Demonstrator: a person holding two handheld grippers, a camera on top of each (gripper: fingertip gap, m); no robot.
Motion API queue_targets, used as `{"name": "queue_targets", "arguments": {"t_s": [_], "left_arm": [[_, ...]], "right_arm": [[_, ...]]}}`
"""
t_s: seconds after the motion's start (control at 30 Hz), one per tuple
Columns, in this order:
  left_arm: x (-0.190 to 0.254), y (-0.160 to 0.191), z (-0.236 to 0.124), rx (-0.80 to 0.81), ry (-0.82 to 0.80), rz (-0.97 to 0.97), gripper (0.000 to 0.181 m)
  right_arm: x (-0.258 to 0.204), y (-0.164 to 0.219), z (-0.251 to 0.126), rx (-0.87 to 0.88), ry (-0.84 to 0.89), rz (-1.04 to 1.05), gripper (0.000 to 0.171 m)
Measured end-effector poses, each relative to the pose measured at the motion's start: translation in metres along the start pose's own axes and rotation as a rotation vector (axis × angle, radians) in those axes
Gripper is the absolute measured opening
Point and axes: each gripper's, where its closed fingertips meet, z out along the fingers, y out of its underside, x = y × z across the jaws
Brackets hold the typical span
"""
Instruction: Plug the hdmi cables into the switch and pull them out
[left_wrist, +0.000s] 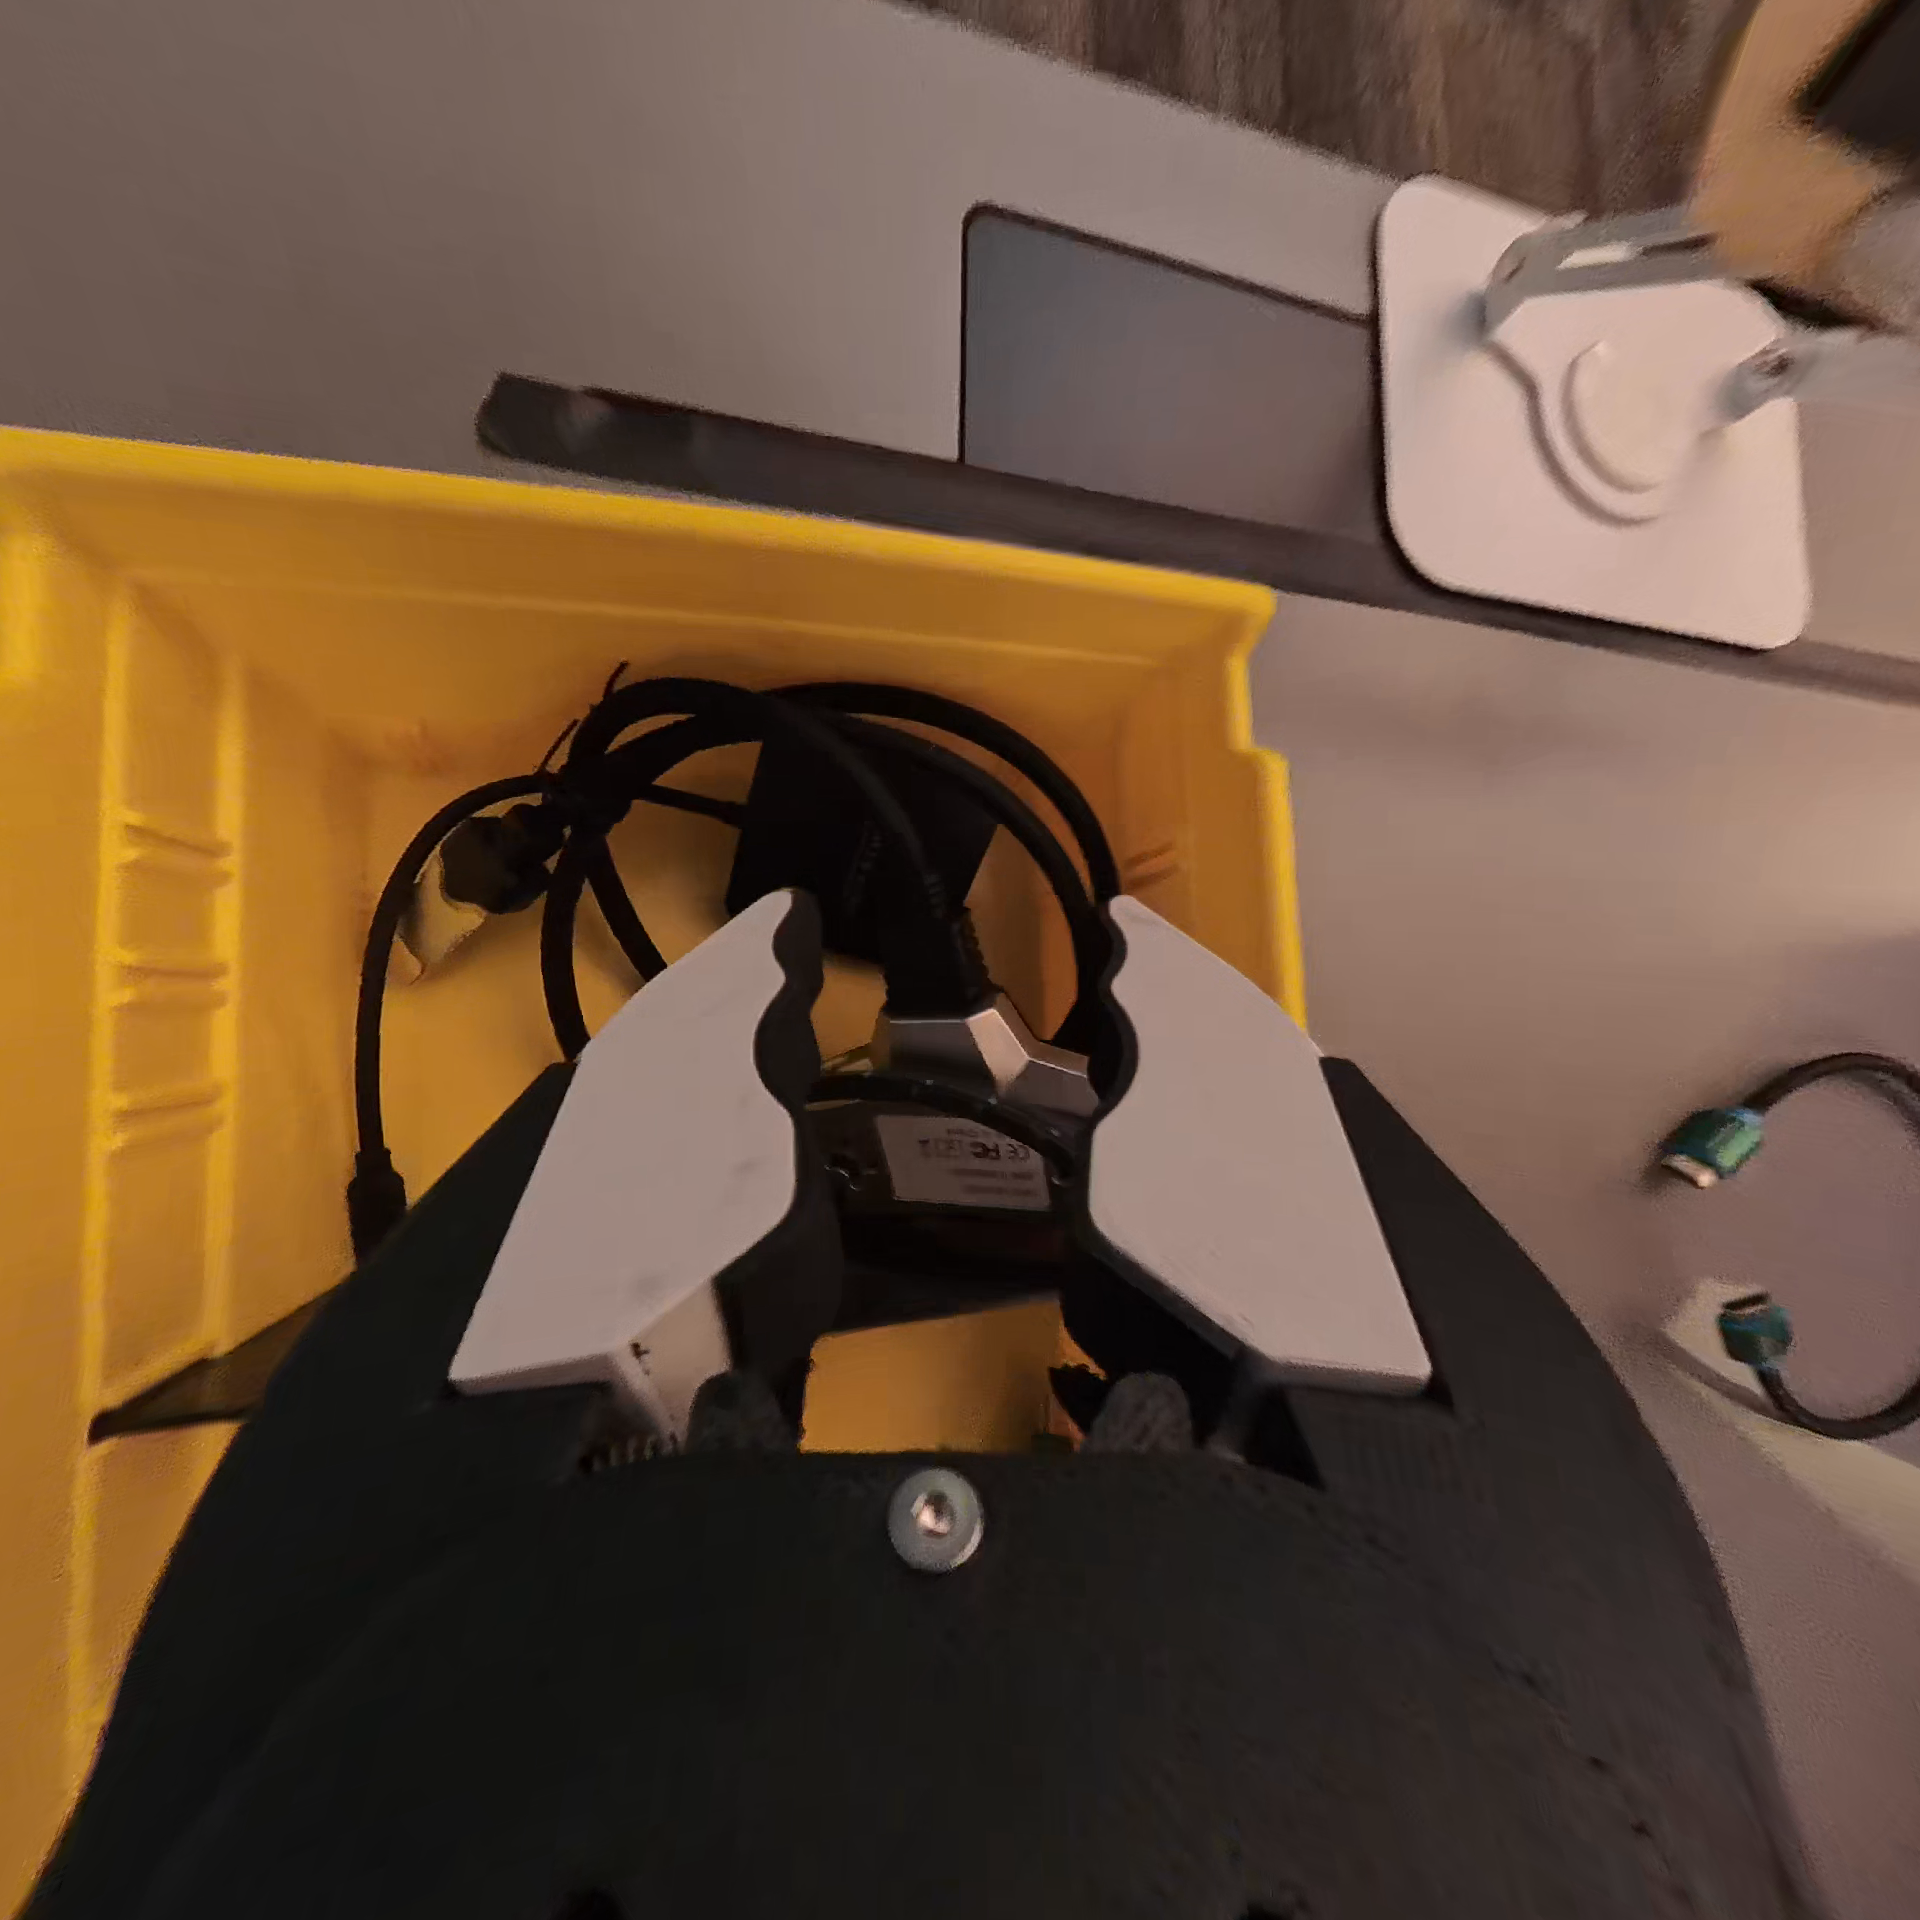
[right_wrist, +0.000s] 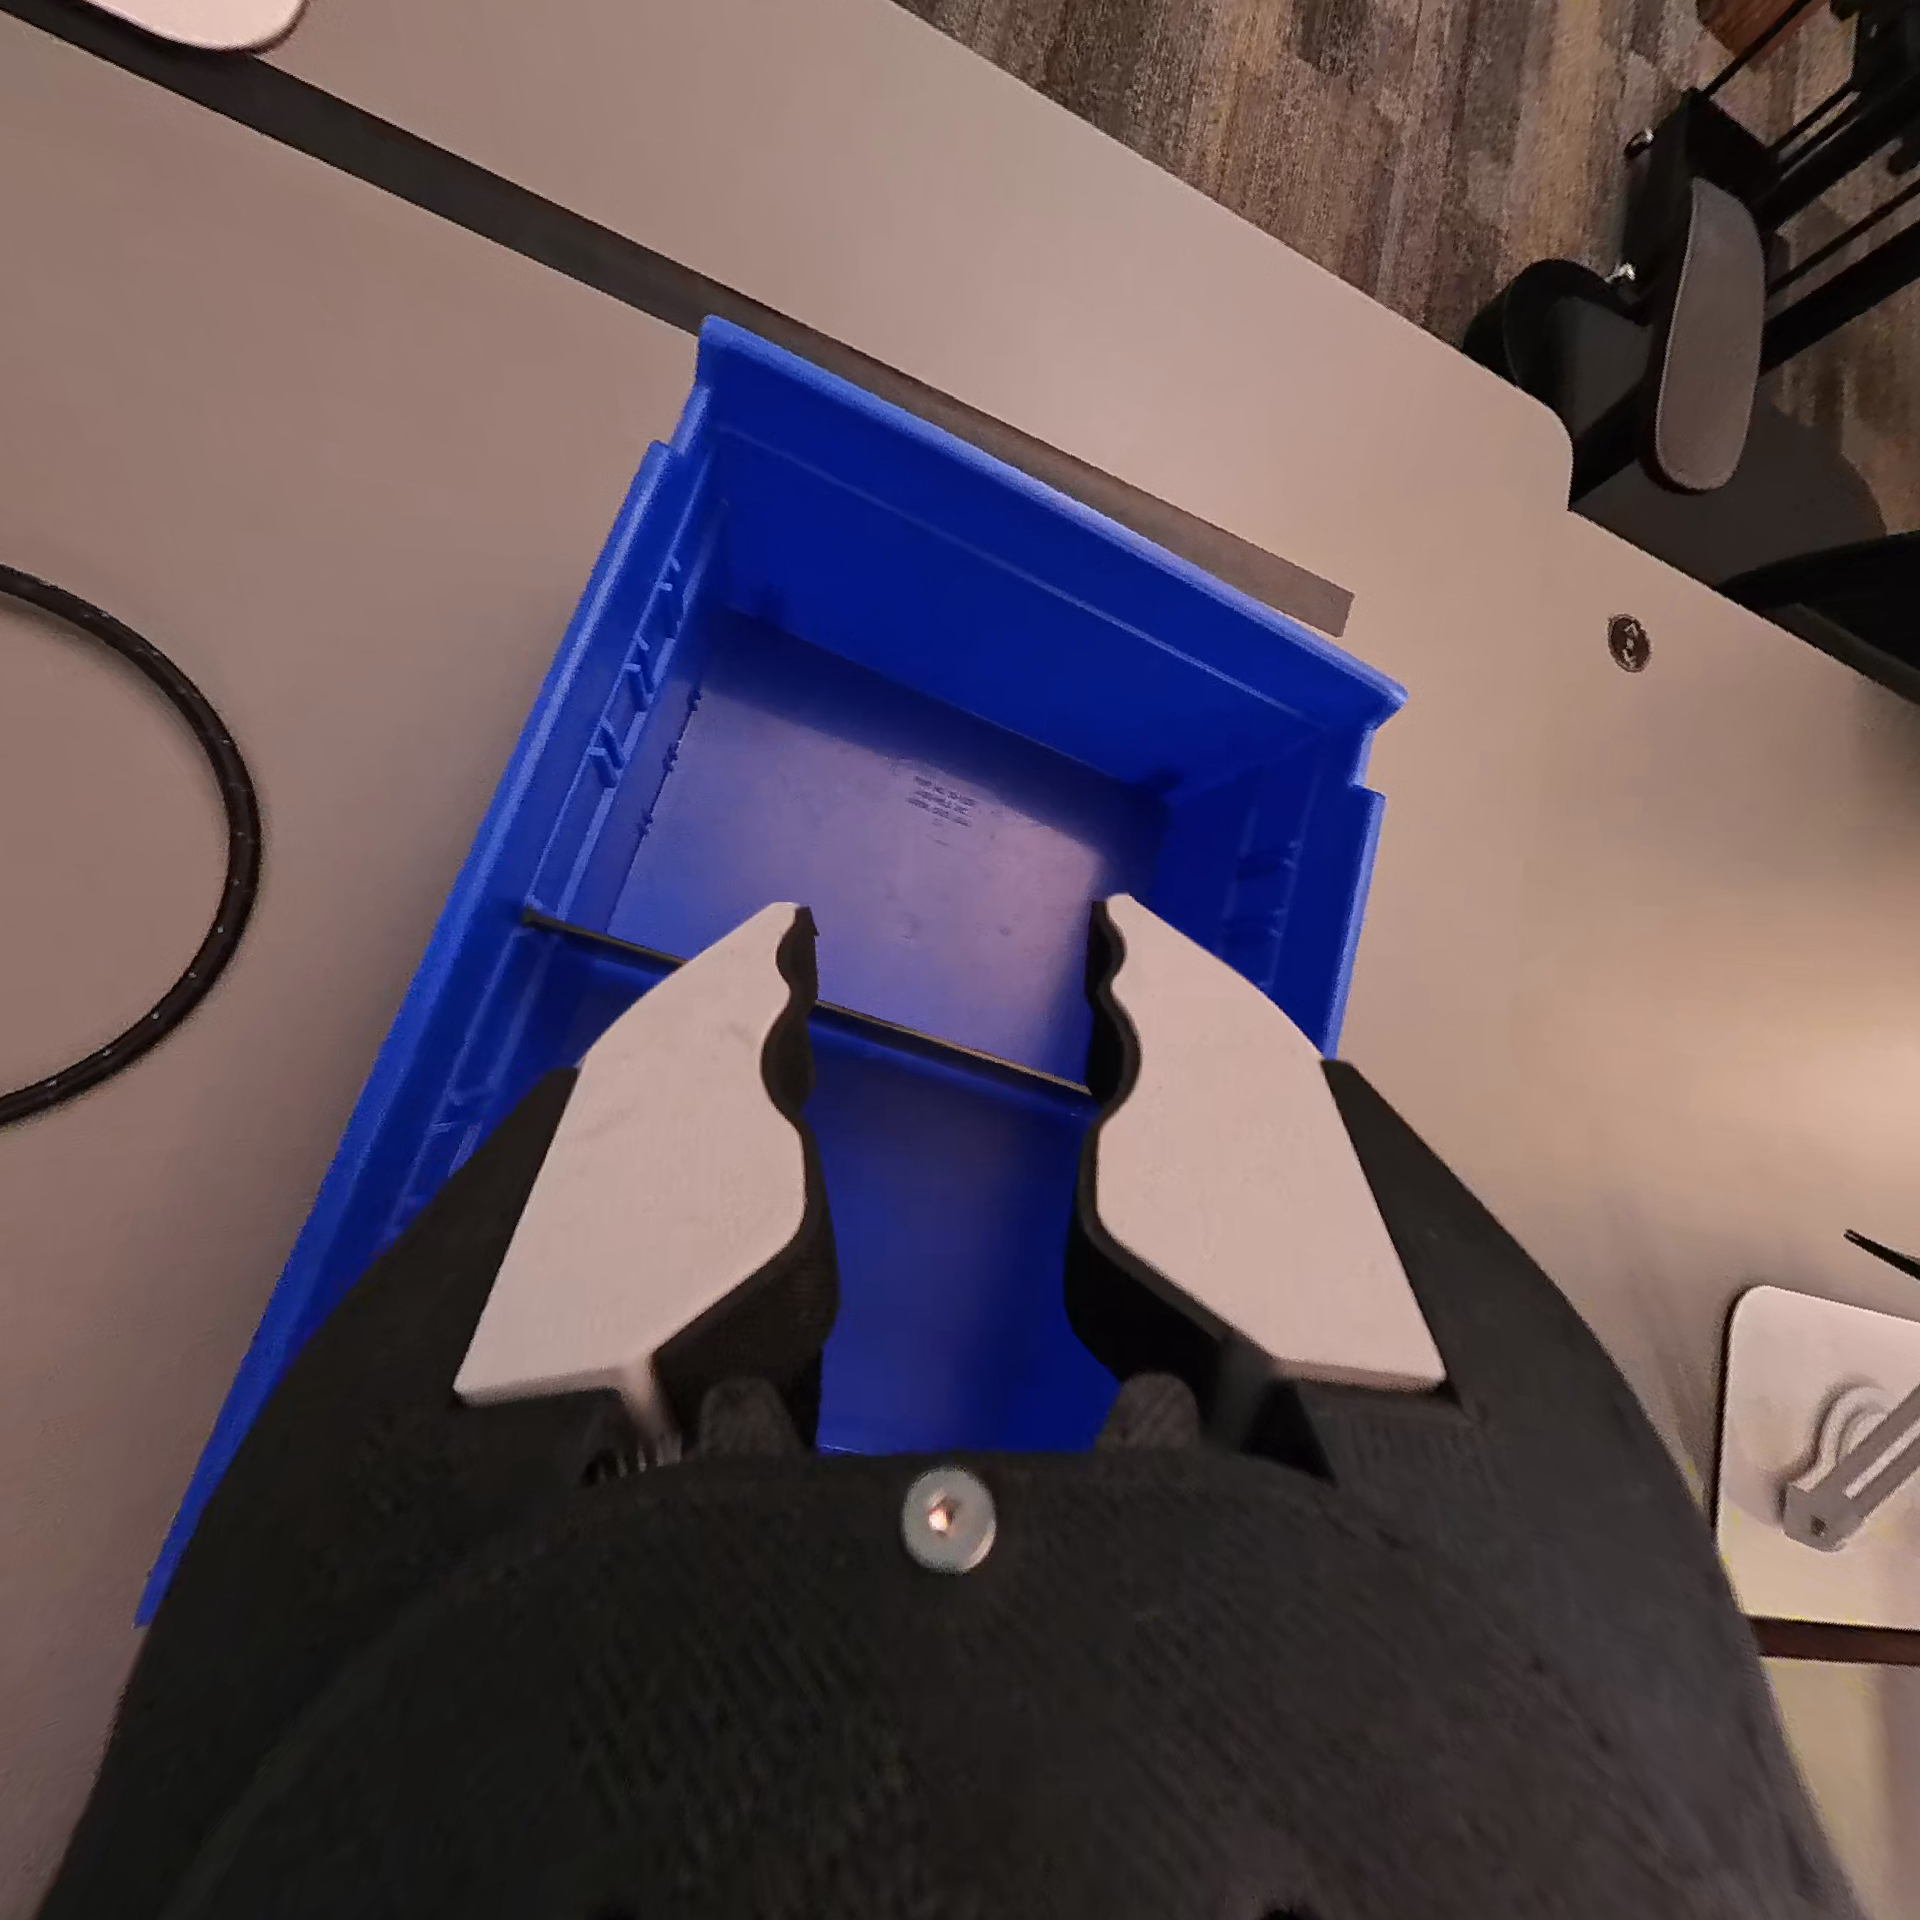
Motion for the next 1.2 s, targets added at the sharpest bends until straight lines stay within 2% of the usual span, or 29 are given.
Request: {"name": "queue_targets", "arguments": {"t_s": [0.1,0.17,0.3,0.33,0.37,0.47,0.73,0.87,1.03,1.2], "left_arm": [[-0.012,0.012,0.021,-0.105,-0.052,0.010,0.049],[-0.019,0.013,0.028,-0.114,-0.074,0.001,0.044],[-0.011,0.013,0.042,-0.108,0.038,-0.063,0.042],[-0.008,0.013,0.046,-0.110,0.065,-0.071,0.032],[-0.008,0.012,0.048,-0.103,0.078,-0.072,0.014],[-0.006,0.012,0.044,-0.080,0.114,-0.067,0.013],[0.006,-0.012,-0.024,0.125,0.162,-0.038,0.012],[0.016,-0.011,-0.050,0.137,0.174,-0.013,0.012],[0.027,-0.022,-0.088,0.251,0.207,0.003,0.012],[0.054,-0.037,-0.147,0.458,0.371,0.029,0.012]], "right_arm": [[0.004,0.003,0.002,-0.006,0.004,0.015,0.053],[0.006,0.004,0.003,-0.016,0.012,0.012,0.053],[0.003,0.004,0.008,-0.031,0.012,-0.004,0.053],[0.002,0.005,0.010,-0.037,0.013,-0.011,0.053],[0.001,0.005,0.011,-0.043,0.015,-0.019,0.052],[-0.002,0.007,0.013,-0.061,0.022,-0.041,0.053],[-0.009,0.001,0.013,-0.051,0.022,-0.073,0.051],[-0.012,0.000,0.013,-0.047,0.022,-0.083,0.051],[-0.016,-0.001,0.016,-0.055,0.020,-0.102,0.051],[-0.026,-0.007,0.019,-0.052,0.021,-0.140,0.050]]}}
